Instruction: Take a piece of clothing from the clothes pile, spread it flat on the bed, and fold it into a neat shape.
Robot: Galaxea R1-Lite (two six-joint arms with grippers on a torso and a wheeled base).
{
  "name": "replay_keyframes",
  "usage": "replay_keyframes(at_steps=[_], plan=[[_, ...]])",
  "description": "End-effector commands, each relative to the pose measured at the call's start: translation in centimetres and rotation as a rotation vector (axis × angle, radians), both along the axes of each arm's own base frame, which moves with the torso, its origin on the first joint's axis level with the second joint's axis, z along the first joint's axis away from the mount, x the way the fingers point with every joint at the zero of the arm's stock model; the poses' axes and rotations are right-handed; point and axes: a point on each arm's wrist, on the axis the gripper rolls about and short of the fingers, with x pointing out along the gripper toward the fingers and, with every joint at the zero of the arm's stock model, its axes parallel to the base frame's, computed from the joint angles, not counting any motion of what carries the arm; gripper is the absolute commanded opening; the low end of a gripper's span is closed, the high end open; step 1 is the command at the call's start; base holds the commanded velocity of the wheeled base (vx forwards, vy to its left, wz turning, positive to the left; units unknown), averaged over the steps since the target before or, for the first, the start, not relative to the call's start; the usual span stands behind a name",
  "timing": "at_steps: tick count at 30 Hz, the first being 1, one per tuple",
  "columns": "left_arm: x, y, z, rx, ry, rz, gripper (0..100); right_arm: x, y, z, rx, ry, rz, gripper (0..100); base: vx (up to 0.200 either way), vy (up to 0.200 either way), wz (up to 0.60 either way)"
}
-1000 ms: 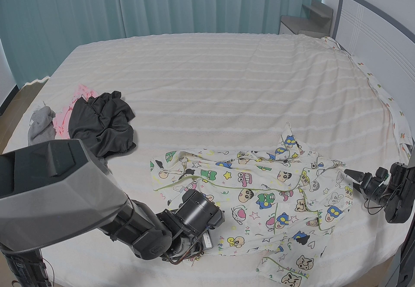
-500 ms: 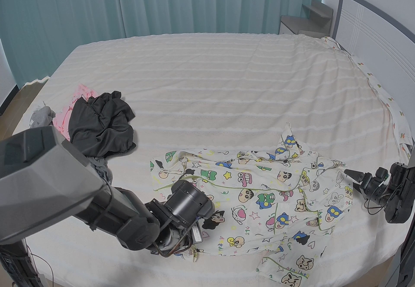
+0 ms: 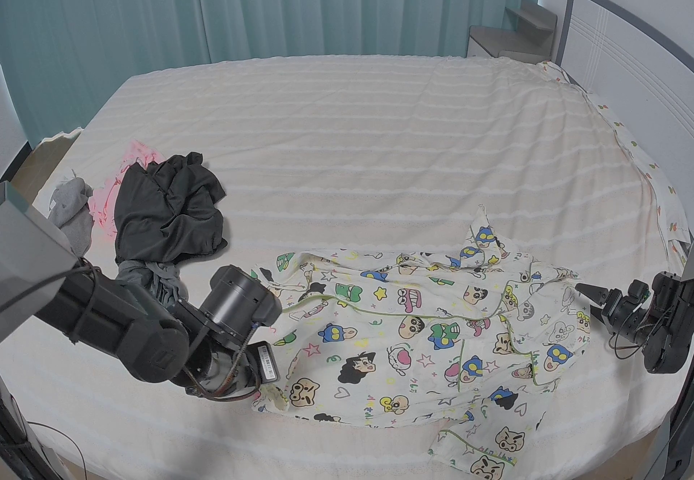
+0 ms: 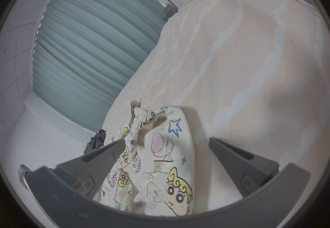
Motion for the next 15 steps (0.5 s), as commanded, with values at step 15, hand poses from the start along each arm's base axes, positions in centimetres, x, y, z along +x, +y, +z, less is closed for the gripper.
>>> replay_keyframes(at_steps=[15], plan=[[1.4,4.9,-0.4,-0.006,0.004,0.126,0,0.0,0.0,0.0,-0.003,-0.006,0.001,100,0.000,0.000,0.00]])
